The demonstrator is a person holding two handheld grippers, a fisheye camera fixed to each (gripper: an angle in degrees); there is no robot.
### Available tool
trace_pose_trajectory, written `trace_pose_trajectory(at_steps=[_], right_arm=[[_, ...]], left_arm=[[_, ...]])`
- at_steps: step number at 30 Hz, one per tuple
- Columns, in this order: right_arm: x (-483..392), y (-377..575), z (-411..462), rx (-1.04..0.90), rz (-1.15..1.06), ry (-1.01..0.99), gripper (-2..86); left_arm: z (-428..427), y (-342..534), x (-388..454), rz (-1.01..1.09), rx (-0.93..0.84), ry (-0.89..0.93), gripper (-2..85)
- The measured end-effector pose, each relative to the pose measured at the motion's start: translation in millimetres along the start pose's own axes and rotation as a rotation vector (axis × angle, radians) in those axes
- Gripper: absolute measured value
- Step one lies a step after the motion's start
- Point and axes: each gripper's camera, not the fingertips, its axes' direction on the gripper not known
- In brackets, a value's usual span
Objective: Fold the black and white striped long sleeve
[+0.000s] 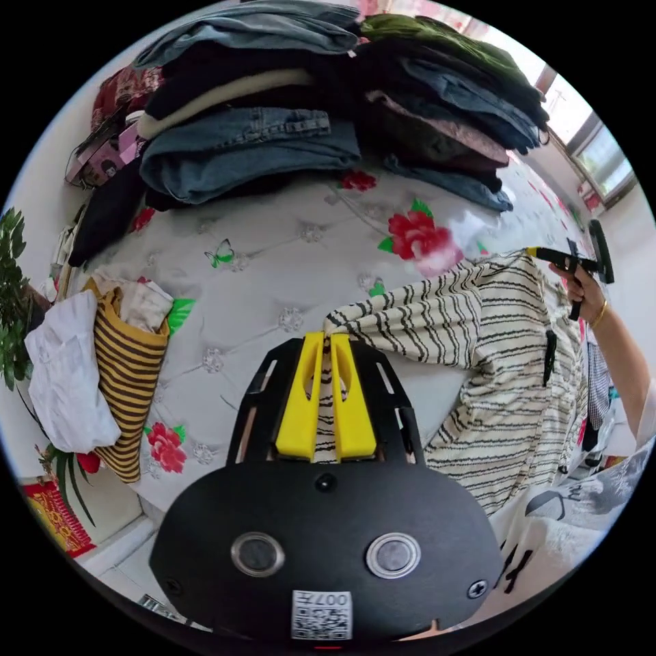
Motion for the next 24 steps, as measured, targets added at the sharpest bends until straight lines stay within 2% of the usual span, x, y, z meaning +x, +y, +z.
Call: trace_pose_trajectory(at_steps=[4,8,11,13,16,21,24], right_arm=[[-1.0,-20.9,-47.8,0.145,0.001,0.031,1.2],[10.4,5.7,-65.4,0.117,0.039,0.022,3.5],[18.8,71.0,-85.3,0.123,0.02,0.182,4.5],[29.2,126.2,-94.4,0.1,0.018,0.375,4.7],[45.2,163.1,-87.7,0.026,0.059,0.446,5.1],[51.5,134.8,-63.5,0.035,0.109,0.444,4.8],[67.1,96.3,-37.5,-0.006,0.195,0.426,4.1]], left_arm=[[-3.7,-37.0,-14.8,-0.071,0.097,-0.027,3.1],[10.3,-40.3,-12.3,-0.122,0.044,-0.046,6.0],[1.5,-7.4,-0.7,-0.103,0.05,-0.108,6.9],[-6.1,20.3,6.5,-0.095,0.053,-0.135,6.9],[-10.9,66.6,22.8,-0.09,0.033,-0.089,6.6],[5.6,117.8,59.7,-0.134,-0.061,0.071,6.5],[7.9,130.7,77.1,-0.125,-0.1,0.083,6.5]])
